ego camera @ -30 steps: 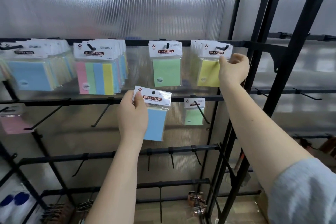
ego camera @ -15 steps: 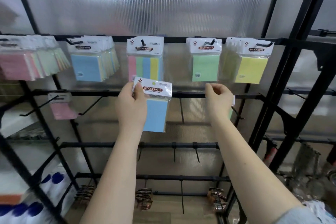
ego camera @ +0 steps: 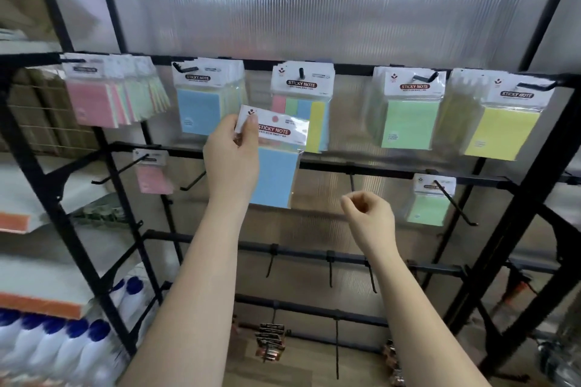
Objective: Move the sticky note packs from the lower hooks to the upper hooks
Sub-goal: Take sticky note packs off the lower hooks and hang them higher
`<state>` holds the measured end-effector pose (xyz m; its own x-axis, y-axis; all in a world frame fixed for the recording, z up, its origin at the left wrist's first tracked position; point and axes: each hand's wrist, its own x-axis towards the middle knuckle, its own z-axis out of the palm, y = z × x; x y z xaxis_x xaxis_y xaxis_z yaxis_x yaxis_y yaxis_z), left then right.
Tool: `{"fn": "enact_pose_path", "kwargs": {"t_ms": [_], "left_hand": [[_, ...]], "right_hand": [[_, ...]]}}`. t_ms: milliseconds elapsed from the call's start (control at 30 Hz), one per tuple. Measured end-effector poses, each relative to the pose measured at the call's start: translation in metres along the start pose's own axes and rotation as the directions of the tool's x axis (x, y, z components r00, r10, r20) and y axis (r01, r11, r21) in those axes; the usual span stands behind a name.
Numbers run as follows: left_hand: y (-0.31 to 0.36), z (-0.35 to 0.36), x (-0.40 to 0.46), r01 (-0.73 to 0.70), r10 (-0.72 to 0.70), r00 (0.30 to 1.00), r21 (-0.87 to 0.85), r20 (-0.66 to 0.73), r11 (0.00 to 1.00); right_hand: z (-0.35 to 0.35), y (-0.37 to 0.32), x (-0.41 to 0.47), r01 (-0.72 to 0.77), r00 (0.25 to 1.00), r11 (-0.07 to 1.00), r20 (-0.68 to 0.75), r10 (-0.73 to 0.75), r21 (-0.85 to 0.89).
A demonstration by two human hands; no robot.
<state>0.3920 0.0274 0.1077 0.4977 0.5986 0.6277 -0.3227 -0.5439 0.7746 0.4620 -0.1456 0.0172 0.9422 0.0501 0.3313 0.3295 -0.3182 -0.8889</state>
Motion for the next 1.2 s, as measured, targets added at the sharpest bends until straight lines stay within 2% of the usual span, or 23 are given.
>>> {"fn": "enact_pose_path", "kwargs": {"t_ms": [100,267,500,633,867,1033,1200], "left_hand": [[-0.006,-0.004,0.011,0.043,-0.041,0.996,0.020,-0.077,0.999],[-0.007,-0.015,0.036,0.025,-0.006,0.974,0.081,-0.228,0.996],[-0.022,-0.041,0.072,0.017,0.027,0.929,0.117,-0.368,0.993],[-0.039,-0.055,0.097,-0.009,0.047,0.920,0.100,-0.388,0.995],[-0.059,-0.059,0.128,-0.111,0.127,0.947,0.071,-0.293,0.991],[-0.066,-0.061,0.144,-0.146,0.148,0.974,0.024,-0.170,0.989],[-0.064,-0.065,0.151,-0.194,0.187,0.968,-0.028,-0.169,0.981]], "right_hand": [[0.010,-0.003,0.010,0.047,0.994,0.998,0.100,-0.044,-0.032],[0.033,-0.007,0.027,0.076,0.971,0.997,0.230,-0.068,-0.027],[0.068,-0.004,0.040,0.129,0.891,0.976,0.452,-0.036,-0.178],[0.080,-0.011,0.048,0.107,0.935,0.979,0.352,-0.040,-0.174],[0.113,-0.026,0.045,0.046,0.986,0.986,0.167,-0.018,-0.161],[0.133,-0.036,0.033,0.021,0.995,0.986,0.098,-0.005,-0.167],[0.140,-0.043,0.023,0.021,0.998,0.984,0.061,-0.011,-0.174]]}}
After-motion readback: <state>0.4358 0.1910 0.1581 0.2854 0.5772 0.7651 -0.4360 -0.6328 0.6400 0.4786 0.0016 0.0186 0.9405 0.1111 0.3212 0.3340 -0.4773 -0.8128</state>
